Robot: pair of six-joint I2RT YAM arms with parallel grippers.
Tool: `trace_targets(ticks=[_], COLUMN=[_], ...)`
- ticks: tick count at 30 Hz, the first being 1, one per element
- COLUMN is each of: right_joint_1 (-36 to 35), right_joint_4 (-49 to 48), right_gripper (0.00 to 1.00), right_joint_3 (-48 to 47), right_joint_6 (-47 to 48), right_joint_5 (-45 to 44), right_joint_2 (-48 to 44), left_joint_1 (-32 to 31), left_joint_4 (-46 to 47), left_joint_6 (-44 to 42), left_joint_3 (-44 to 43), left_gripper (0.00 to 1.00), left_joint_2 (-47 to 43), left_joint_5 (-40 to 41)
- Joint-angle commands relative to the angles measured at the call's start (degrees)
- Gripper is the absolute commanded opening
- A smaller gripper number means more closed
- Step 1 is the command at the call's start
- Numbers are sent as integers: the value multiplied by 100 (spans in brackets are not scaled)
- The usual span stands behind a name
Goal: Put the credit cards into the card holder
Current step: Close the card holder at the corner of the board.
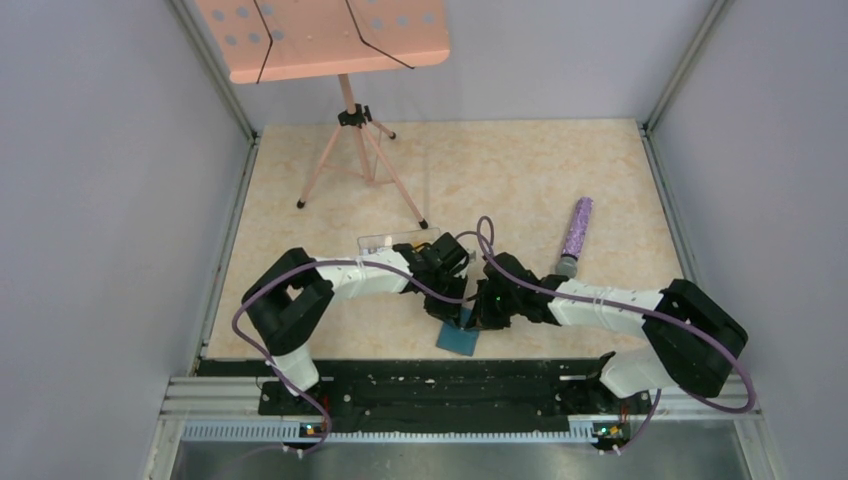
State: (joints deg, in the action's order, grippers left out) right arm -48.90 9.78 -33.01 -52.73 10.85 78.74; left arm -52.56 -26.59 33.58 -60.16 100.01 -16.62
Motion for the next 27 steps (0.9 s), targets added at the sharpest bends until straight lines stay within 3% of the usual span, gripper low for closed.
trace_targets(ticks=[1, 10, 12, 15, 27], right_joint_1=[-186, -185, -188, -182, -183], right_joint_4=[845, 901, 902, 902, 788], right_gripper=[0, 0, 0, 0, 0], right_joint_3=[307, 298, 304, 273, -19], right_joint_6=[190, 235, 226, 247, 365], right_joint_5=[-66, -20, -15, -20, -46], right_joint_2=[250, 195, 192, 185, -314], left_joint_1=[44, 184, 184, 183, 175], left_joint_4=[32, 479, 574, 653, 718], left_joint_6=[5, 50, 34, 24, 42], left_joint_3=[216, 476, 446, 448, 592], left_gripper=[12, 18, 15, 1, 0], left_joint_2=[-36, -207, -115, -64, -216], left_joint_5=[12, -370, -584, -709, -827])
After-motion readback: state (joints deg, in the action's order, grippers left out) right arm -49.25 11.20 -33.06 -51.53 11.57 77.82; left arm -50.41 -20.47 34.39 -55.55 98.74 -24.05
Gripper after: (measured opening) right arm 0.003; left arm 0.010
